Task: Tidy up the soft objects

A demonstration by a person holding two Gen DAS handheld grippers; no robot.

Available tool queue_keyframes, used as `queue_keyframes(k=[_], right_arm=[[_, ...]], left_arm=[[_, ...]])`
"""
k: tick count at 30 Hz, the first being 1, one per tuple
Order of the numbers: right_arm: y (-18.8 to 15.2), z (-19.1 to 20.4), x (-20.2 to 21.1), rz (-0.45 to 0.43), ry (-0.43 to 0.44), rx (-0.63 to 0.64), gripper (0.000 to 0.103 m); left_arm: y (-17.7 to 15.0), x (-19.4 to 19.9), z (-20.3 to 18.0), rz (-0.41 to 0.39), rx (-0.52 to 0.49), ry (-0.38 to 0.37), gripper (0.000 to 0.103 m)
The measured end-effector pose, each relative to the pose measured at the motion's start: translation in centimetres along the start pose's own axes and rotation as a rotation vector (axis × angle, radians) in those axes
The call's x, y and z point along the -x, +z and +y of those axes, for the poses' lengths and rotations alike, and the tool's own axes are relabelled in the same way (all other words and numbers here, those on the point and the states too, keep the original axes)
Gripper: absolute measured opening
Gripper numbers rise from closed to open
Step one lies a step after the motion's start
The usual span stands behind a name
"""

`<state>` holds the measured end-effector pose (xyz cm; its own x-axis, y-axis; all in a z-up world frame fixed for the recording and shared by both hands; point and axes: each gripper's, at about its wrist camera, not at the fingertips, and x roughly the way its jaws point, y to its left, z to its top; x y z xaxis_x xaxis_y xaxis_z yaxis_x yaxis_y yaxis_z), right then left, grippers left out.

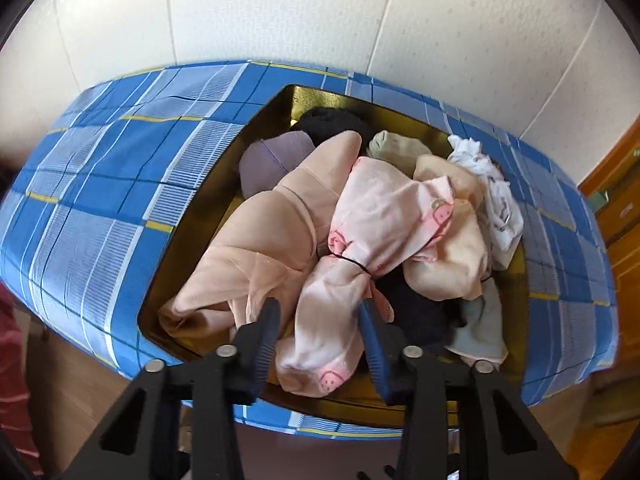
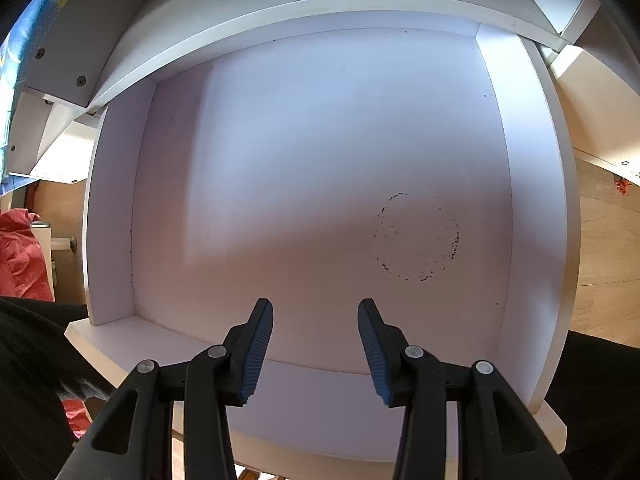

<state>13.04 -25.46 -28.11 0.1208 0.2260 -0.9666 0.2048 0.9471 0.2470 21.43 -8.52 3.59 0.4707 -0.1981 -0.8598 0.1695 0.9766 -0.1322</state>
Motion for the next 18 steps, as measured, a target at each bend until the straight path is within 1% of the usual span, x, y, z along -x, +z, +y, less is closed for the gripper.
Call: queue_keyframes(k=[5, 9, 11, 12, 13, 14, 16, 17, 18], right_arm=[[0.1, -0.2, 0.0, -0.001, 0.005, -0.012, 0.044], [-0.1, 0.3, 0.2, -0.007, 0.004, 0.001, 0.044], [-0.1, 0.2, 0.4, -0.016, -0.001, 0.003, 0.044], [-0.2, 0.1, 0.6, -0.023, -0.002, 0.001, 0.044], [-0.1, 0.0, 0.7, -0.029, -0.002, -0.003, 0.044], [0.0, -0.2, 0.9, -0.033, -0.003, -0.003, 0.044], [-0.1, -0.1, 1.3, -0.045, -0.007, 0.004, 0.045], [-0.2, 0.1, 1.6, -0.055, -0.01, 0.013, 0.046], [-0.3, 0.3, 2.0, -0.071, -0.014, 0.027, 0.049]], left_arm=[[0.0, -1.4, -0.9, 0.025, -0.039, -0.015, 0.034], [0.1, -2.0, -1.6, 0.01, -0.074, 0.008, 0.034], [-0.1, -1.6, -1.6, -0.002, -0.089, 0.002, 0.035], [-0.5, -0.9, -1.5, -0.018, -0.092, -0.006, 0.039], [-0.7, -0.4, -1.3, -0.037, -0.093, -0.008, 0.047], [-1.3, 0.7, -1.1, -0.072, -0.098, -0.006, 0.053], [-2.4, 2.5, -0.8, -0.136, -0.11, 0.003, 0.084], [-3.5, 3.9, -0.5, -0.186, -0.124, 0.009, 0.089], [-4.2, 4.7, -0.4, -0.211, -0.137, 0.014, 0.092]])
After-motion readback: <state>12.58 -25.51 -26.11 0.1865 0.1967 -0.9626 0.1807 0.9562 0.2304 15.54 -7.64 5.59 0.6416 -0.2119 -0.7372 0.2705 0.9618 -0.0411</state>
